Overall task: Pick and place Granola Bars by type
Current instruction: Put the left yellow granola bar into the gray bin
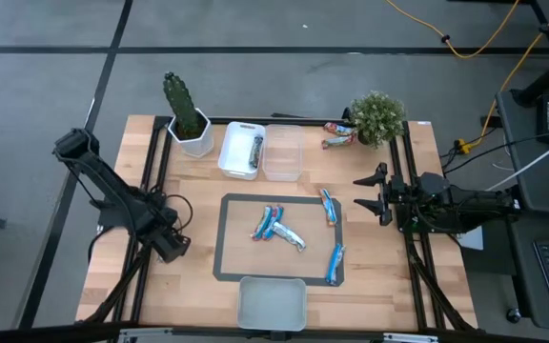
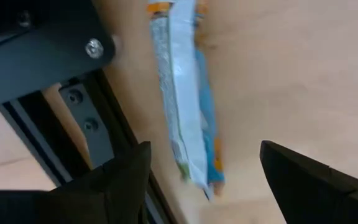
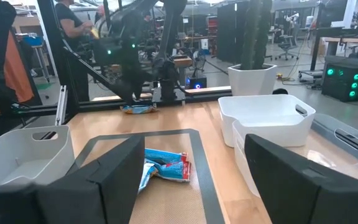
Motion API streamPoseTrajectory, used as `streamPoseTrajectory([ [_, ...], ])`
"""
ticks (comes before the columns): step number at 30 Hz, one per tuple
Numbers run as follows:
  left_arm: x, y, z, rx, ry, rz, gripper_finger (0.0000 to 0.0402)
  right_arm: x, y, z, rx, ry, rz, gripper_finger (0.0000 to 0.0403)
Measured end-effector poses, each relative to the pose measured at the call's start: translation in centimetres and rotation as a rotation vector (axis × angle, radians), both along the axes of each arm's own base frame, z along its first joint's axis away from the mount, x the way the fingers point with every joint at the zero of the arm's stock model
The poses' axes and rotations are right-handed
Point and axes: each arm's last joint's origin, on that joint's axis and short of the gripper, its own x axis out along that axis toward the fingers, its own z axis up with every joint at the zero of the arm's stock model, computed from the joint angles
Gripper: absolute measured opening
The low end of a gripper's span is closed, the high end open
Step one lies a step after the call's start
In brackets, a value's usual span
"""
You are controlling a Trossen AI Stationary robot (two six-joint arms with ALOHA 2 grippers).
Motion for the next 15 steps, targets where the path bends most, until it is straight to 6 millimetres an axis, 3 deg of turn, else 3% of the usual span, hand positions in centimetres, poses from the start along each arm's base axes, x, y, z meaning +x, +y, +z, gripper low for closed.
streamPoseTrajectory([
  [11,0.1,-0.1,-3.6,-0.006,-0.010,0.001,0.0290,0.0,0.0,0.0,0.000,0.000,0.000,0.0277],
  [15,0.2,-0.1,-3.8,-0.009,-0.019,-0.004,0.0257,0.0,0.0,0.0,0.000,0.000,0.000,0.0278],
])
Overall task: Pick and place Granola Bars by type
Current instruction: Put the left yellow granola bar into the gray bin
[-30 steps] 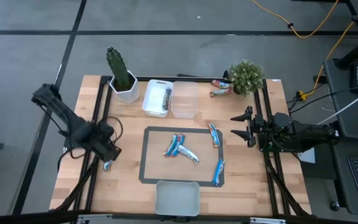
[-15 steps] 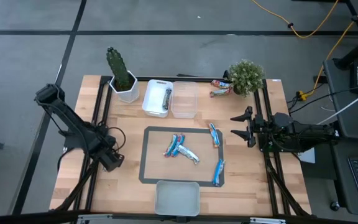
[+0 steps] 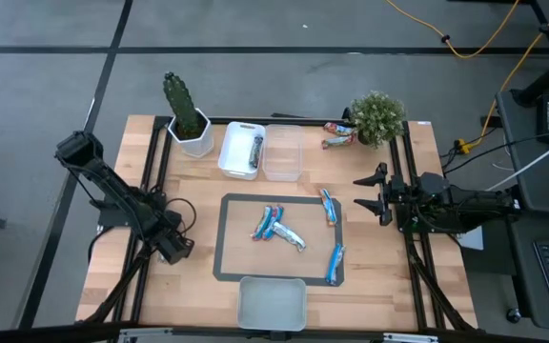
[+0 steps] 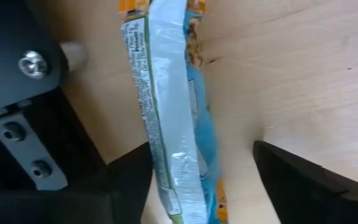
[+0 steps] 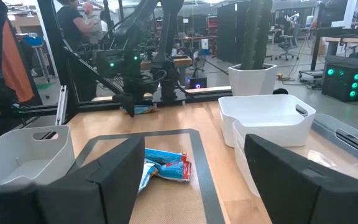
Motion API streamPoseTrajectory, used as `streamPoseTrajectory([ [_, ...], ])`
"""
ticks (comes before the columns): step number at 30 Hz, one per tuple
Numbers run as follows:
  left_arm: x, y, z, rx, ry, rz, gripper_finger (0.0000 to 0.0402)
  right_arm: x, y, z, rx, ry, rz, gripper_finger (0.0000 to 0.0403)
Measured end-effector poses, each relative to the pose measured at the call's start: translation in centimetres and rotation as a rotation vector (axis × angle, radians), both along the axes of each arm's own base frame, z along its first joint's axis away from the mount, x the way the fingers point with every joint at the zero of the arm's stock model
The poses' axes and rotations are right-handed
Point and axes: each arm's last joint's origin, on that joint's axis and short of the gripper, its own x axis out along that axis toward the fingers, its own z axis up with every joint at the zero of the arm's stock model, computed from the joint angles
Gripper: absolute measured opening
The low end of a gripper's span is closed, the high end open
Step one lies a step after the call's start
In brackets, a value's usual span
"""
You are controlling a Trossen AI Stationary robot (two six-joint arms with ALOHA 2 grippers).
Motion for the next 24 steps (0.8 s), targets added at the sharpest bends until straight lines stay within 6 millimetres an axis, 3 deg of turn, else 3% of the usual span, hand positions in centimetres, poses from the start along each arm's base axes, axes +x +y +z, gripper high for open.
streamPoseTrajectory([
  [10,1.1,-0.7,1.0,-0.009,-0.118,0.006,0.0042,0.0,0.0,0.0,-0.001,0.001,0.000,0.0278],
  [14,2.9,-1.4,2.9,0.011,-0.291,0.027,0.0020,0.0,0.0,0.0,0.000,0.001,0.000,0.0278],
  [19,6.7,-2.1,8.6,0.160,-0.650,-0.043,0.0040,0.0,0.0,0.0,-0.001,0.000,0.000,0.0278],
  [24,9.9,-2.5,17.6,0.419,-0.974,-0.347,0.0021,0.0,0.0,0.0,-0.006,0.001,0.000,0.0278],
])
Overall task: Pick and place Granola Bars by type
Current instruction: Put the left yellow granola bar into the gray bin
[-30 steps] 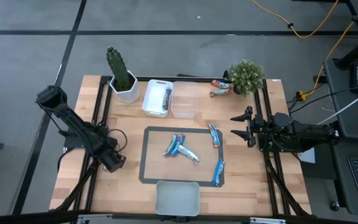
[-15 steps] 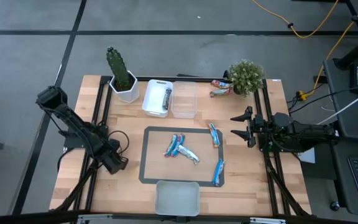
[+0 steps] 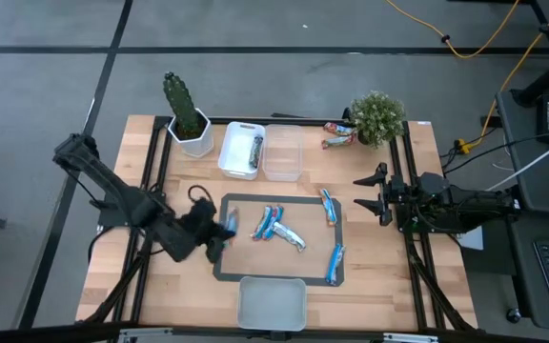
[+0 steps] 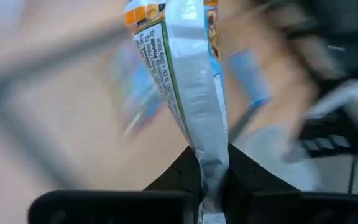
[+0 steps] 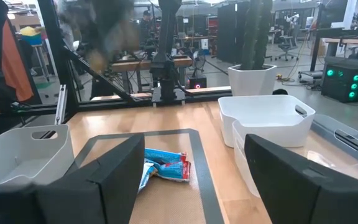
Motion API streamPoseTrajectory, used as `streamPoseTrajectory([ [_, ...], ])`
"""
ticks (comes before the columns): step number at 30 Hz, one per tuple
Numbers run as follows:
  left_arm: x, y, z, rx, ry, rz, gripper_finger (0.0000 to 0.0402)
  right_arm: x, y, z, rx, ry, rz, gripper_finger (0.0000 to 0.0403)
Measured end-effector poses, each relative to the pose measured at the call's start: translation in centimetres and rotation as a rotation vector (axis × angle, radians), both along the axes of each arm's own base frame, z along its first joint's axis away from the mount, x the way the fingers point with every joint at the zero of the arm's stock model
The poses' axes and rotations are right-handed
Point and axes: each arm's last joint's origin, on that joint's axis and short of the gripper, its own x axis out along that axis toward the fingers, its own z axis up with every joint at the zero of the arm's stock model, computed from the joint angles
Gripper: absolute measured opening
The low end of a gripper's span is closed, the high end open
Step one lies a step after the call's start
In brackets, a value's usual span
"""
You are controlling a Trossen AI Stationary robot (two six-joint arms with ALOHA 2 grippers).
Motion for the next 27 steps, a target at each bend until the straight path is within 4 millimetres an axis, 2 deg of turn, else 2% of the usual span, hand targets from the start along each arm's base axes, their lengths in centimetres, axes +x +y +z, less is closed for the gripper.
streamPoseTrajectory([
  [3,0.8,-0.5,6.4,0.223,-0.217,-0.199,0.0013,0.0,0.0,0.0,-0.001,0.000,0.000,0.0278],
  [5,0.7,-0.4,9.8,0.339,-0.334,-0.240,0.0015,0.0,0.0,0.0,-0.002,0.000,0.000,0.0277],
  [7,0.4,-0.1,12.4,0.436,-0.404,-0.232,0.0019,0.0,0.0,0.0,-0.002,0.000,0.000,0.0278],
  [9,0.1,0.3,14.0,0.511,-0.431,-0.214,0.0021,0.0,0.0,0.0,-0.002,0.000,0.000,0.0278],
  [12,0.0,0.5,14.8,0.590,-0.423,-0.226,0.0019,0.0,0.0,0.0,0.004,0.000,0.001,0.0278],
  [17,0.9,1.4,14.7,0.598,-0.415,-0.176,0.0017,0.0,0.0,0.0,0.003,0.000,0.001,0.0278],
  [19,2.2,1.8,14.8,0.582,-0.450,-0.175,0.0017,0.0,0.0,0.0,0.003,0.000,0.001,0.0278],
  [22,5.3,2.3,14.8,0.549,-0.515,-0.281,0.0017,0.0,0.0,0.0,0.002,0.000,0.002,0.0278],
  [27,10.1,1.7,14.2,0.511,-0.454,-0.467,0.0017,0.0,0.0,0.0,0.002,0.000,0.002,0.0278],
])
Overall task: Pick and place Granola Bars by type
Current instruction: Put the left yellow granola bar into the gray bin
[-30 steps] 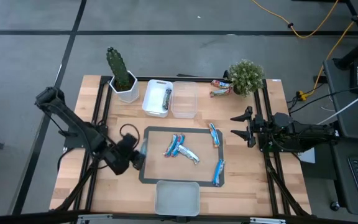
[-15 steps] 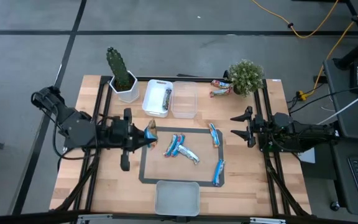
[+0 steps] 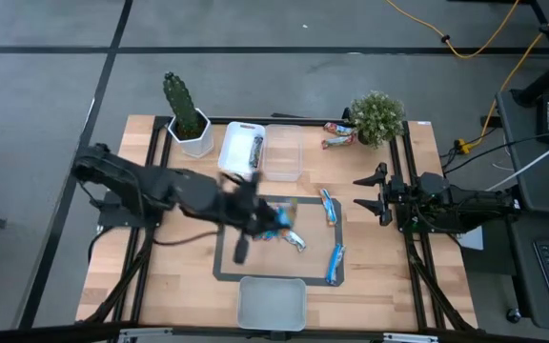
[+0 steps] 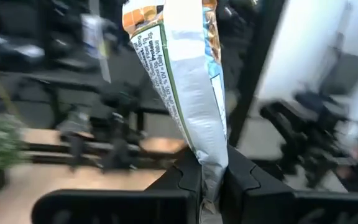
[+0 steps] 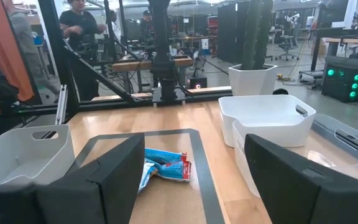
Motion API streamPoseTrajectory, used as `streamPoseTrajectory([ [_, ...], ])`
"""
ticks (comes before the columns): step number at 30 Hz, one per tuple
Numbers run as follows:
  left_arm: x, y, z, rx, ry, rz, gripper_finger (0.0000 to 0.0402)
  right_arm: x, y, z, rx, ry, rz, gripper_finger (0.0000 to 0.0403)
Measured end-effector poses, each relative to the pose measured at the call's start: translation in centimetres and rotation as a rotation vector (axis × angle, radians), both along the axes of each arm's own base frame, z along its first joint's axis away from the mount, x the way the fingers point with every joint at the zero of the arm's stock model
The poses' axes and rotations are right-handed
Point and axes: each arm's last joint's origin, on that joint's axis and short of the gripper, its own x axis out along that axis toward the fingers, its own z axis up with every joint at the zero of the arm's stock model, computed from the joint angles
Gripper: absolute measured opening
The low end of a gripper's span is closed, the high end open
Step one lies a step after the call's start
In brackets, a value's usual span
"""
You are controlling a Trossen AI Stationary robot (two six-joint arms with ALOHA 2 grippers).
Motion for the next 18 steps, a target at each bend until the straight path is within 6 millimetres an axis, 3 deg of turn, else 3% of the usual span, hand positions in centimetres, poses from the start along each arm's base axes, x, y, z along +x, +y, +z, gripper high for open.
streamPoseTrajectory([
  [5,2.6,-3.0,-1.0,-0.050,0.061,-0.135,0.0017,0.0,0.0,0.0,0.000,0.000,0.000,0.0278],
  [8,3.7,-5.2,-3.4,-0.079,0.165,-0.175,0.0017,0.0,0.0,0.0,0.000,0.000,0.000,0.0277],
  [11,3.8,-7.4,-7.6,-0.071,0.400,-0.169,0.0017,0.0,0.0,0.0,0.000,0.000,0.000,0.0278],
  [15,3.4,-9.5,-14.9,-0.003,0.772,-0.114,0.0017,0.0,0.0,0.0,0.000,0.000,0.000,0.0278],
  [18,3.3,-10.6,-18.1,-0.015,0.892,-0.099,0.0017,0.0,0.0,0.0,0.000,0.000,0.000,0.0278],
])
